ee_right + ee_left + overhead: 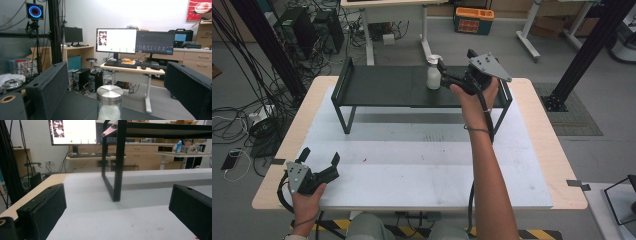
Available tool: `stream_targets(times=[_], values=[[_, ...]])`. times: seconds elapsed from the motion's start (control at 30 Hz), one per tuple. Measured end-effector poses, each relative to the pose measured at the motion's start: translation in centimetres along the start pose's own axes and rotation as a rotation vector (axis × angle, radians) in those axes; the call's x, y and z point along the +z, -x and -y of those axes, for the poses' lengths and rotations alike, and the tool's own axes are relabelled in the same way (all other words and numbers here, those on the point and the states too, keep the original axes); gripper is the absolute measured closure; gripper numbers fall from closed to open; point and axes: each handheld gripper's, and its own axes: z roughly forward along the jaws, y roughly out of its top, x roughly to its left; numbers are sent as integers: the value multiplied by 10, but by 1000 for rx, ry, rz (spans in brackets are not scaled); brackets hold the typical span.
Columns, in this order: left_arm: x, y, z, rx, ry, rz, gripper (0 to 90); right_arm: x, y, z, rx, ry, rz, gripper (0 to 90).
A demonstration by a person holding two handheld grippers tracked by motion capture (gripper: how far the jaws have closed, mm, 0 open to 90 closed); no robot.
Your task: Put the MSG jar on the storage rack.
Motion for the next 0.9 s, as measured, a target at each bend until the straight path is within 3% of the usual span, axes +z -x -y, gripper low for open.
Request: stream_targets(times=[0.43,0.9], values=[[0,1,-1,2,-4,-3,16,-61,24,4,-18,5,3,44],[0,1,-1,4,-9,-5,18,-112,37,28,-24,6,17,42]])
